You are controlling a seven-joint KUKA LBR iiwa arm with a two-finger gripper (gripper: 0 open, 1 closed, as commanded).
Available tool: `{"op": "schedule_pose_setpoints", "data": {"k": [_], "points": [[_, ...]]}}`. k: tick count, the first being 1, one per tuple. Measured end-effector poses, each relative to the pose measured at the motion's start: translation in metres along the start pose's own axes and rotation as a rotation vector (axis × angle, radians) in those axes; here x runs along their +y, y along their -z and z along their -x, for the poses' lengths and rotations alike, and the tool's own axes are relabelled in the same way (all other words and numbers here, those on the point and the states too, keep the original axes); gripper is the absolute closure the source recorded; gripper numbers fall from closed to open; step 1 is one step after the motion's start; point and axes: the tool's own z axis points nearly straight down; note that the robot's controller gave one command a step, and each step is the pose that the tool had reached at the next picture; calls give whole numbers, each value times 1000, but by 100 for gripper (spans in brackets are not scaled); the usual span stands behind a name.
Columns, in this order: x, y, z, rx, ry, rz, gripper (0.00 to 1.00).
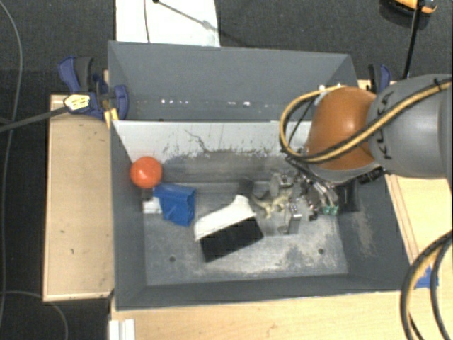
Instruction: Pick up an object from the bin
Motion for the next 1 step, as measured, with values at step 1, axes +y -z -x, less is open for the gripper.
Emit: {"op": "schedule_pose_setpoints", "data": {"k": [1], "points": [[-6,-1,7,-12,-4,-1,0]]}}
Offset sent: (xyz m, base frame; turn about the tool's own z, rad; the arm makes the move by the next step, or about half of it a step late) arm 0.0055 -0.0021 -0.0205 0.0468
